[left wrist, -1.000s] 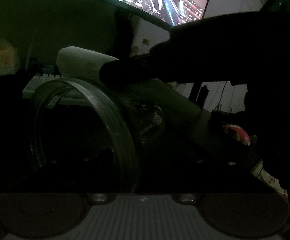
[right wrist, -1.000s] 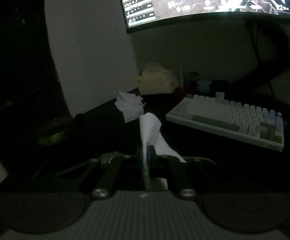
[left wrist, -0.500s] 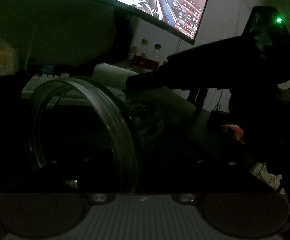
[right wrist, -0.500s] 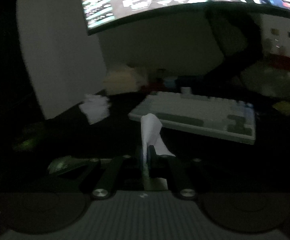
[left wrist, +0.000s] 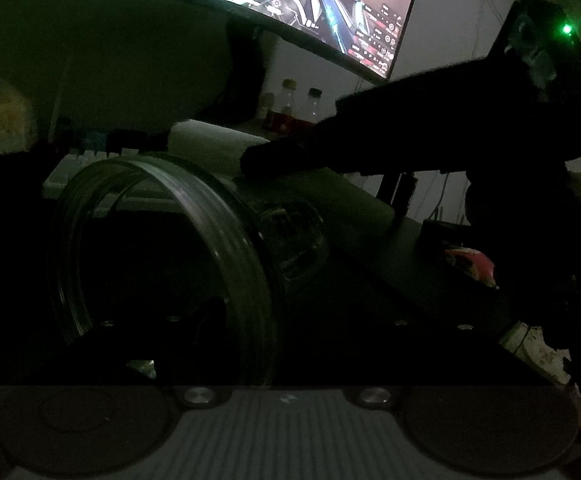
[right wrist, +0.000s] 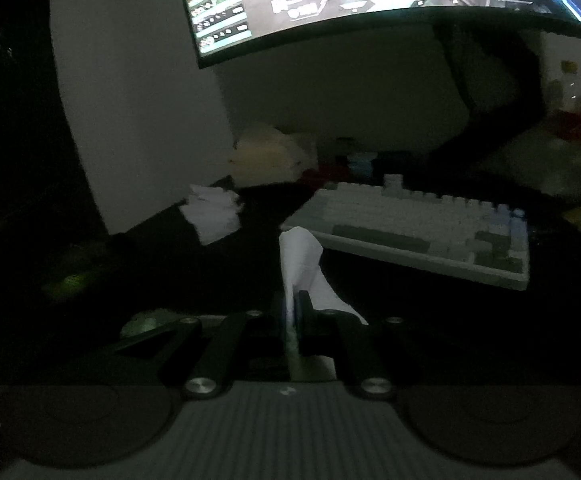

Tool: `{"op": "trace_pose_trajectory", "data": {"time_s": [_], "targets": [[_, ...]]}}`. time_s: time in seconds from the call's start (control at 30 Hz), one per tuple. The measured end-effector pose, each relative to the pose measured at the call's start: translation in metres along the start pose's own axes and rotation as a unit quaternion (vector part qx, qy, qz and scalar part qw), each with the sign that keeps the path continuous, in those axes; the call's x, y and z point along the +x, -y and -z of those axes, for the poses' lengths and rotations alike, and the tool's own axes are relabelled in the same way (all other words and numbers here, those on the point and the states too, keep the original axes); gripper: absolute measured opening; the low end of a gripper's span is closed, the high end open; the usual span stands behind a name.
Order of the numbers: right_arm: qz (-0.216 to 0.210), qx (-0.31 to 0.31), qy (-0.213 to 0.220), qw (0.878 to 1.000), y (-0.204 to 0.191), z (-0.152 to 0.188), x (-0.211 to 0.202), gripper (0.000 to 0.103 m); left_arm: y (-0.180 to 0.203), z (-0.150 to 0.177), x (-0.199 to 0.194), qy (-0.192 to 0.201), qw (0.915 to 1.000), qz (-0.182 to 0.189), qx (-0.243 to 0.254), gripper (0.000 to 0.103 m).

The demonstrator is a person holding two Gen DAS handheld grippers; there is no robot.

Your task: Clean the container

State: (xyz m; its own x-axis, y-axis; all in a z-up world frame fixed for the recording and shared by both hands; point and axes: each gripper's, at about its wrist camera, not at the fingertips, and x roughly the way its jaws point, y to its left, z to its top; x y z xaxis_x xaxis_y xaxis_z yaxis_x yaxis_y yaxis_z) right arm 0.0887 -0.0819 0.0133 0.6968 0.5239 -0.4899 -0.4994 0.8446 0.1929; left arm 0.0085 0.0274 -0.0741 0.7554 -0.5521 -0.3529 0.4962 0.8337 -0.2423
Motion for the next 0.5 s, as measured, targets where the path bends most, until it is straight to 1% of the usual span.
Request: {"op": "trace_pose_trajectory", "data": {"time_s": [0.07, 0.1, 0.2, 0.27, 0.33, 0.43, 0.47, 0.5], "targets": [[0.005, 0.002, 0.000, 1.000, 0.001, 0.000, 0.000, 0.007, 0.000, 0.000, 0.000, 0.000, 1.0000, 0.000, 0.000, 0.065], [-0.004, -0.001, 0.001, 1.000, -0.003, 0.000, 0.000, 0.007, 0.001, 0.000, -0.001, 0.000, 1.0000, 0.000, 0.000, 0.065], [-0.066, -0.014, -0.004, 0.998, -0.019, 0.002, -0.002, 0.007, 0.002, 0.000, -0.001, -0.001, 1.0000, -0.002, 0.003, 0.065], [-0.081, -0.019, -0.010, 0.996, -0.021, 0.002, -0.005, 0.007, 0.004, 0.000, -0.003, -0.005, 0.9999, -0.005, 0.011, 0.065], [-0.061, -0.018, -0.008, 0.998, -0.010, 0.003, -0.009, 0.007, 0.006, 0.001, -0.006, -0.008, 0.9997, -0.008, 0.022, 0.065], [0.019, 0.009, -0.006, 1.000, 0.016, 0.004, -0.011, 0.007, 0.004, 0.002, -0.010, -0.007, 0.9994, -0.012, 0.030, 0.065], [0.038, 0.030, -0.010, 0.999, 0.024, 0.003, -0.010, 0.007, 0.002, 0.002, -0.011, -0.006, 0.9995, -0.013, 0.027, 0.065], [0.042, 0.041, -0.011, 0.998, 0.025, 0.004, -0.008, 0.007, 0.000, 0.001, -0.011, -0.006, 0.9996, -0.015, 0.023, 0.063]]}}
